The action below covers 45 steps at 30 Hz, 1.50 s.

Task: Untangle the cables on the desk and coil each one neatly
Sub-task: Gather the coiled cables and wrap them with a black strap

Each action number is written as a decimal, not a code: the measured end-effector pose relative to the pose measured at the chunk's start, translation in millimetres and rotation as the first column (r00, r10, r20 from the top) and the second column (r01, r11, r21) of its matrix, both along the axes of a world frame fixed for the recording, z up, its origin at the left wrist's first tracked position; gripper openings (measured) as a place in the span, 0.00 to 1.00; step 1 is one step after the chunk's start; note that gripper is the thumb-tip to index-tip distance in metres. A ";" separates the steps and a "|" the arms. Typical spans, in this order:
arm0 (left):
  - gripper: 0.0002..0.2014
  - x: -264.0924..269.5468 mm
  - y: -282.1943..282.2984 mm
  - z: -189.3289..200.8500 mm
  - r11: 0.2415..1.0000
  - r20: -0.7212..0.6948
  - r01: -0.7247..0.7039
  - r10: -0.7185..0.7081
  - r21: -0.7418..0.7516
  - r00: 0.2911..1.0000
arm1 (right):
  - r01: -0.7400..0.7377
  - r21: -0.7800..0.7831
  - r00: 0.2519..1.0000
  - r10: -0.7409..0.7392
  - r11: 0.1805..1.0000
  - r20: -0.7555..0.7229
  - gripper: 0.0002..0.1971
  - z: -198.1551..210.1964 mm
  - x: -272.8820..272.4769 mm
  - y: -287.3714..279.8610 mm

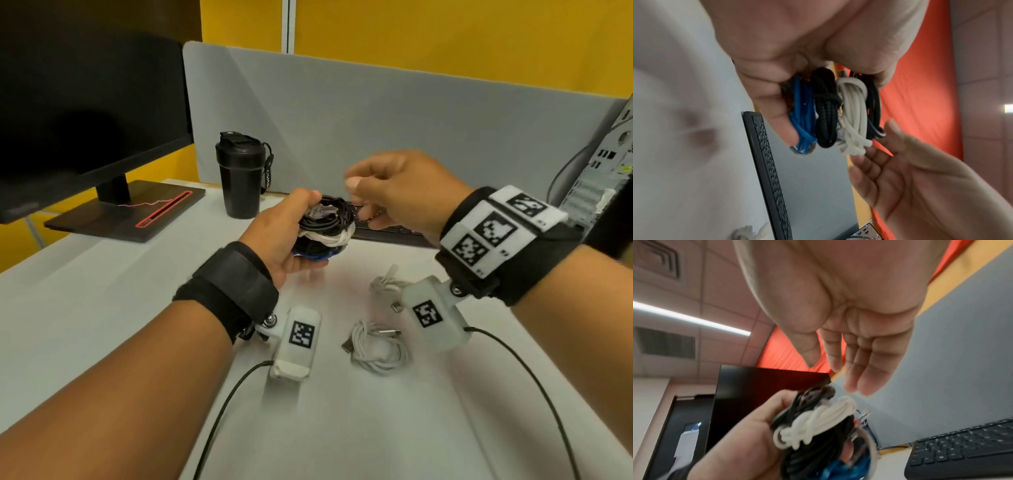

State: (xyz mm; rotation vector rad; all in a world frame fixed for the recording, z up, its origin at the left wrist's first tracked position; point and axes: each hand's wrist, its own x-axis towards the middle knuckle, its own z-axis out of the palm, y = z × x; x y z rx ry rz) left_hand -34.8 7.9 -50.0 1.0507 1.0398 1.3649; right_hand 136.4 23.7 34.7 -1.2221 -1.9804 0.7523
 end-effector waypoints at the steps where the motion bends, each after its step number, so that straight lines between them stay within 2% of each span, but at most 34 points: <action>1: 0.17 0.0 0.1 -0.2 1.000 0.010 0.003 -0.003 0.005 1.000 | 0.011 -0.002 0.999 -0.011 1.000 0.034 0.03 1.2 8.7 -0.7; 2: 0.15 -0.2 0.1 -0.1 1.000 0.022 0.001 -0.001 0.013 1.000 | 0.005 0.009 0.986 -0.006 1.000 0.166 0.04 0.5 16.8 -1.9; 3: 0.14 -0.5 -0.4 0.2 1.000 0.033 -0.005 0.004 0.019 0.999 | -0.039 0.003 0.928 0.035 0.999 0.370 0.06 -3.2 22.9 -4.4; 4: 0.14 -0.9 -0.6 0.3 1.000 0.042 -0.012 0.011 0.023 0.999 | -0.109 -0.035 0.811 0.110 0.993 0.575 0.07 -10.2 25.8 -9.3; 5: 0.14 -1.1 -0.5 0.1 0.999 0.049 -0.019 0.018 0.028 0.999 | -0.183 -0.092 0.659 0.191 0.979 0.728 0.09 -20.0 25.6 -15.8; 6: 0.14 -0.7 -0.3 0.0 0.999 0.050 -0.029 0.028 0.035 0.998 | -0.245 -0.147 0.507 0.256 0.958 0.823 0.12 -32.6 24.0 -21.3; 7: 0.14 0.2 -0.6 0.2 0.998 0.046 -0.041 0.039 0.044 0.998 | -0.280 -0.179 0.388 0.282 0.943 0.877 0.15 -45.5 21.6 -26.5; 8: 0.13 0.9 -0.7 0.4 0.997 0.040 -0.052 0.050 0.056 0.998 | -0.297 -0.182 0.316 0.277 0.937 0.908 0.14 -55.9 18.6 -30.7; 9: 0.13 1.1 -0.6 0.5 0.996 0.036 -0.063 0.061 0.068 0.997 | -0.313 -0.160 0.290 0.254 0.936 0.922 0.11 -63.3 16.4 -32.7; 11: 0.16 0.9 0.0 0.6 0.993 0.039 -0.081 0.078 0.085 0.996 | -0.327 -0.106 0.319 0.216 0.939 0.923 0.05 -69.3 15.5 -32.4; 14: 0.18 -0.1 1.0 1.2 0.991 0.039 -0.096 0.092 0.095 0.995 | -0.335 -0.058 0.404 0.199 0.940 0.893 0.03 -58.0 20.9 -28.7; 16: 0.17 -0.8 1.5 -0.2 0.993 0.041 -0.085 0.082 0.076 0.996 | -0.325 -0.008 0.510 0.183 0.946 0.841 0.04 -42.2 27.3 -26.0; 17: 0.16 -0.8 1.4 -1.1 0.995 0.056 -0.074 0.071 0.061 0.996 | -0.312 0.013 0.586 0.182 0.950 0.790 0.04 -32.4 31.0 -24.8; 18: 0.15 -0.6 1.3 -1.6 0.996 0.070 -0.070 0.067 0.048 0.995 | -0.296 0.014 0.687 0.203 0.955 0.698 0.04 -21.8 34.4 -24.4; 20: 0.15 -0.8 1.9 -2.8 0.995 0.076 -0.090 0.087 0.042 0.993 | -0.298 -0.039 0.887 0.292 0.954 0.358 0.03 -2.3 36.4 -26.3; 21: 0.14 -0.6 1.8 -3.0 0.994 0.070 -0.098 0.094 0.048 0.993 | -0.299 -0.035 0.939 0.301 0.954 0.166 0.03 5.6 34.2 -27.5; 22: 0.14 -0.1 1.4 -3.1 0.994 0.060 -0.096 0.093 0.054 0.994 | -0.279 -0.003 0.960 0.279 0.960 0.009 0.02 11.2 29.6 -27.7; 24: 0.16 2.6 -0.2 -3.1 0.995 0.037 -0.079 0.077 0.061 0.996 | -0.168 0.097 0.970 0.182 0.981 -0.163 0.03 14.9 15.3 -23.9; 26: 0.19 6.3 -2.1 -2.1 0.995 0.012 -0.067 0.066 0.079 0.998 | -0.028 0.192 0.979 0.066 0.981 -0.194 0.04 10.0 -0.6 -16.5; 28: 0.21 9.0 -3.8 -0.8 0.993 0.001 -0.064 0.064 0.101 0.998 | 0.062 0.275 0.991 -0.026 0.960 -0.130 0.06 0.4 -14.2 -10.8; 31: 0.17 11.5 -5.0 0.7 0.992 0.043 -0.072 0.068 0.106 0.997 | 0.128 0.347 0.991 -0.130 0.929 -0.017 0.09 -16.2 -27.0 -7.2; 35: 0.16 14.2 -5.2 2.1 0.993 0.140 -0.091 0.081 0.069 0.987 | 0.220 0.413 0.969 -0.247 0.884 0.014 0.10 -31.7 -34.8 -7.0; 38: 0.24 16.7 -7.2 4.2 0.998 0.225 -0.055 0.049 0.020 0.973 | 0.246 0.466 0.952 -0.303 0.850 0.050 0.12 -39.0 -39.1 -8.5; 40: 0.28 19.1 -8.6 4.9 0.999 0.221 -0.037 0.030 0.025 0.975 | 0.257 0.506 0.934 -0.347 0.823 0.089 0.13 -40.7 -41.7 -11.7; 45: 0.19 22.8 -12.2 7.4 0.988 0.158 -0.058 0.035 0.141 0.987 | 0.242 0.598 0.934 -0.350 0.764 0.069 0.11 -37.9 -45.1 -20.1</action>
